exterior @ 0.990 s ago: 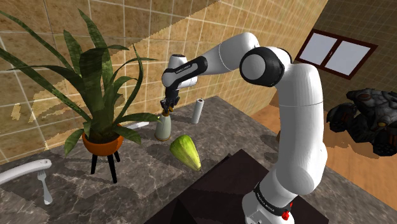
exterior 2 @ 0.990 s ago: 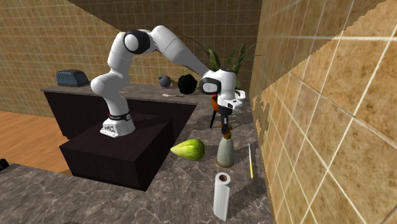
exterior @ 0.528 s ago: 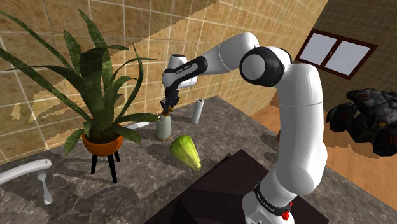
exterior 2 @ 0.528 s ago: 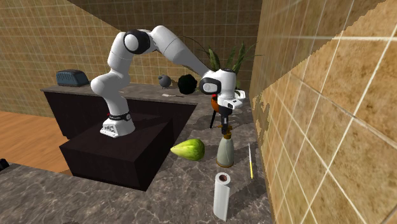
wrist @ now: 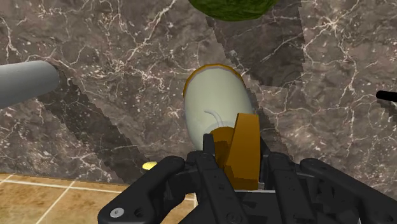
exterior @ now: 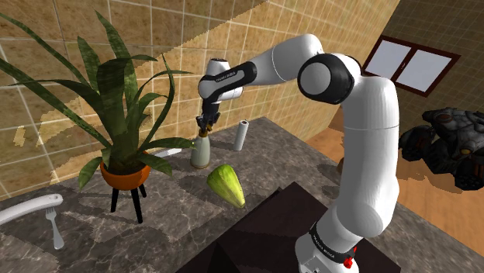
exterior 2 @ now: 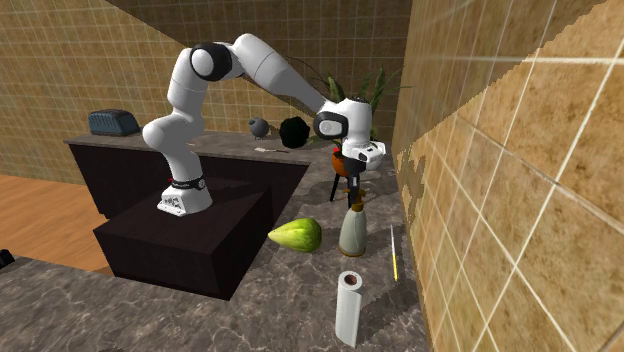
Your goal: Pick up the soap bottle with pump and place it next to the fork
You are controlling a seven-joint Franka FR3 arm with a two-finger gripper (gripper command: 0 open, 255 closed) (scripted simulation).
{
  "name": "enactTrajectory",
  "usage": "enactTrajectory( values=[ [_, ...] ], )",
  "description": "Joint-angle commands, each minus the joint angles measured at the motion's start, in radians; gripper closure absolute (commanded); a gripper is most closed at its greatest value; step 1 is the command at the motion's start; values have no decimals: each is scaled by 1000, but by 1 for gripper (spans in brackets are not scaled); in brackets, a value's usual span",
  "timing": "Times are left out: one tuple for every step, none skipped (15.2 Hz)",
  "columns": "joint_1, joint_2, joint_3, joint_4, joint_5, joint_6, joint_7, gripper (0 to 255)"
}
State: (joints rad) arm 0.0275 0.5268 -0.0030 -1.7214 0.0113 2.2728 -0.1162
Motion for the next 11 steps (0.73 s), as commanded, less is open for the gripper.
enactTrajectory(
  values=[
    [0,-15,0,7,0,-21,0,255],
    [0,-22,0,10,0,-32,0,255],
    [0,-30,0,13,0,-42,0,255],
    [0,-37,0,16,0,-52,0,255],
    [0,-43,0,20,0,-63,1,255],
    [0,-50,0,24,-1,-73,1,255],
    [0,-56,0,28,-1,-84,1,255],
    [0,-63,0,33,-1,-95,1,255],
    [0,-69,0,37,-1,-106,1,255],
    [0,-75,0,42,-1,-117,1,255],
    [0,-81,-1,47,-1,-127,1,255]
  ],
)
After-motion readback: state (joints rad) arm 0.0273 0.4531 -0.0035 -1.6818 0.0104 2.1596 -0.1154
